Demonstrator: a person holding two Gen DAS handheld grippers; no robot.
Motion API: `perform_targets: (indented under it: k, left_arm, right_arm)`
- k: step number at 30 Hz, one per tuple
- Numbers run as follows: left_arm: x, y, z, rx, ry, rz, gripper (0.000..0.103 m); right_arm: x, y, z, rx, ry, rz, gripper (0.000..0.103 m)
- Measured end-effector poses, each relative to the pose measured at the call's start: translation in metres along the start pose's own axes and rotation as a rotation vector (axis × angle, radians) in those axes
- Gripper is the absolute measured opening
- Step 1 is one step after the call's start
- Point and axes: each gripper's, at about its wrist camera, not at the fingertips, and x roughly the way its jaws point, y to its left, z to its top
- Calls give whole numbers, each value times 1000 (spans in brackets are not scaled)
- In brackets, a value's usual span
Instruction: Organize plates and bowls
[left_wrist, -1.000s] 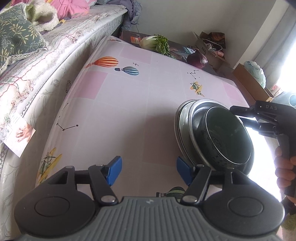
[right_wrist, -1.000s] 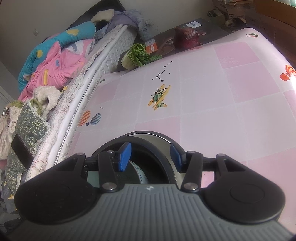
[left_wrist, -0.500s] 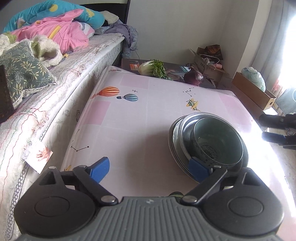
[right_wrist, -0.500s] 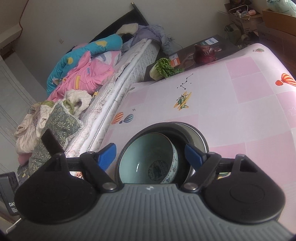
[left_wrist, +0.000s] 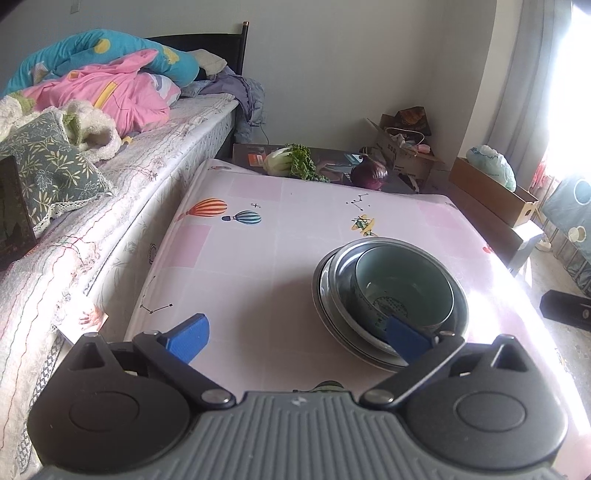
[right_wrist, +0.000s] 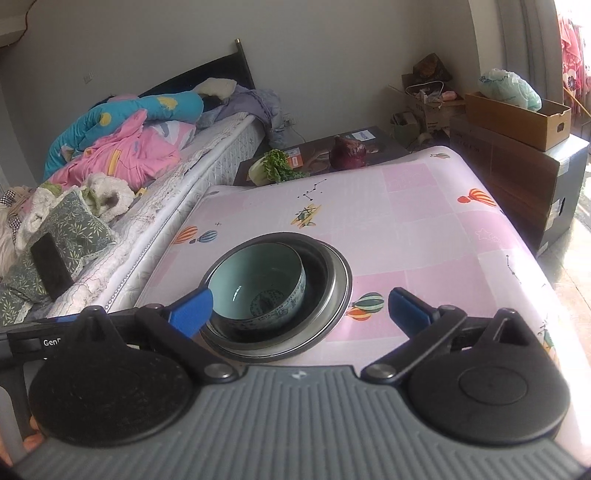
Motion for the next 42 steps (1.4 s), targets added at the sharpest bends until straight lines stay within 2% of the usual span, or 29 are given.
perform_targets:
  k: [4,8,13,20,23,31,37,42]
  left_arm:
    - [-7,-2,-1,8,-13,20,103]
    - [-9,-3,-4,37,21,26,103]
    - [-10,-4,-14,60,36,103,103]
    - [-21,0,-23,24,38,126,103]
    - [-23,-2,-25,6,52,136,103]
    - [-15,-6,-25,-5,163,128,103]
    - [-9,-7,-24,-2,190,129,103]
    - [-2,-12,-21,13,204,137,103]
  right_arm:
    - [-17,10,-8,-40,-17,-49,102]
    - [-23,20,-21,-48,6,-63,102]
    - [-21,36,-38,-71,50,-101,102]
    - [-28,44,-42,-101,27,-170,102]
    - [-31,40,-41,-84,38,-172,102]
    - [-20,42,-38,-77,111,-171,102]
    - [-3,42,-35,-82,168,-164,102]
    - [6,38,-30,-65,181,-160,102]
